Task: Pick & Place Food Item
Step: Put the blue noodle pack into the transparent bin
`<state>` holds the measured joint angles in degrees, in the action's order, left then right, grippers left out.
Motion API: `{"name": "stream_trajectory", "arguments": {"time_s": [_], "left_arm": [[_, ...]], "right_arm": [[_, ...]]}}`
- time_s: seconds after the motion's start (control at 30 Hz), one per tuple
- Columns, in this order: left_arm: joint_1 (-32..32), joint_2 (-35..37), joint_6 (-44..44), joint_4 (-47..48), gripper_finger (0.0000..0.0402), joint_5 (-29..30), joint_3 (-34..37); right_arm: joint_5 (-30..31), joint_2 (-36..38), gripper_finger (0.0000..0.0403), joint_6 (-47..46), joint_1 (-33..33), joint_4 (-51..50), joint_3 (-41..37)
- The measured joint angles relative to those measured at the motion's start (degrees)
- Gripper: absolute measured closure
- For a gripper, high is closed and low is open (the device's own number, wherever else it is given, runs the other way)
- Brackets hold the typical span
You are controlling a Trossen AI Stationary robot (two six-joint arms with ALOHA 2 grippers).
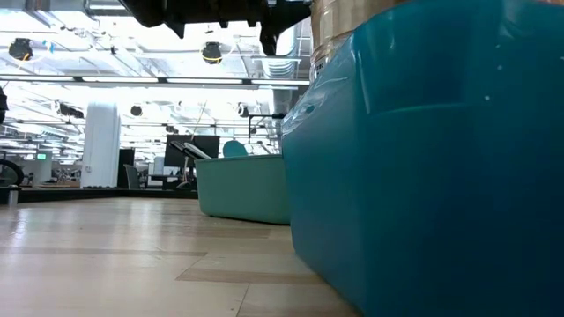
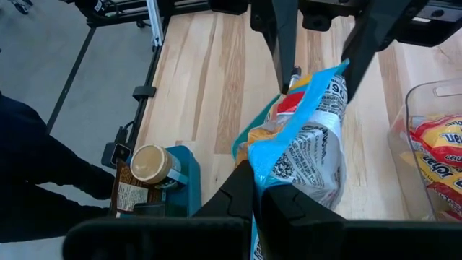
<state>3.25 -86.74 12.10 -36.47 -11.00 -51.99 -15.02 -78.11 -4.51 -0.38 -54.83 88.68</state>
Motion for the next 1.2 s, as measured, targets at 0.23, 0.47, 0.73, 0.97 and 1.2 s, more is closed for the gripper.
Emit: {"name": "stream_trajectory", "arguments": {"time_s": [0.23,0.47,0.73,0.97,1.2], "left_arm": [[0.00,0.00,0.00,0.00,0.0312,0.00,0.00],[0.00,0.00,0.00,0.00,0.0379,0.00,0.00],[0.00,0.00,0.20,0.00,0.0396,0.07,0.00],[0.00,0.02,0.22,0.02,0.0399,0.15,0.00],[0.07,0.02,0.42,0.07,0.0399,0.52,0.00]], "right_arm": [[-0.01,0.00,0.0403,-0.02,0.00,-0.25,0.00],[0.02,0.00,0.0403,-0.04,0.00,-0.44,0.00],[-0.01,0.00,0.0403,-0.20,0.00,-0.44,0.00],[-0.01,0.00,0.0397,-2.52,-0.15,-0.44,0.00],[-0.01,0.00,0.0328,-2.59,-0.18,-0.45,0.00]]}}
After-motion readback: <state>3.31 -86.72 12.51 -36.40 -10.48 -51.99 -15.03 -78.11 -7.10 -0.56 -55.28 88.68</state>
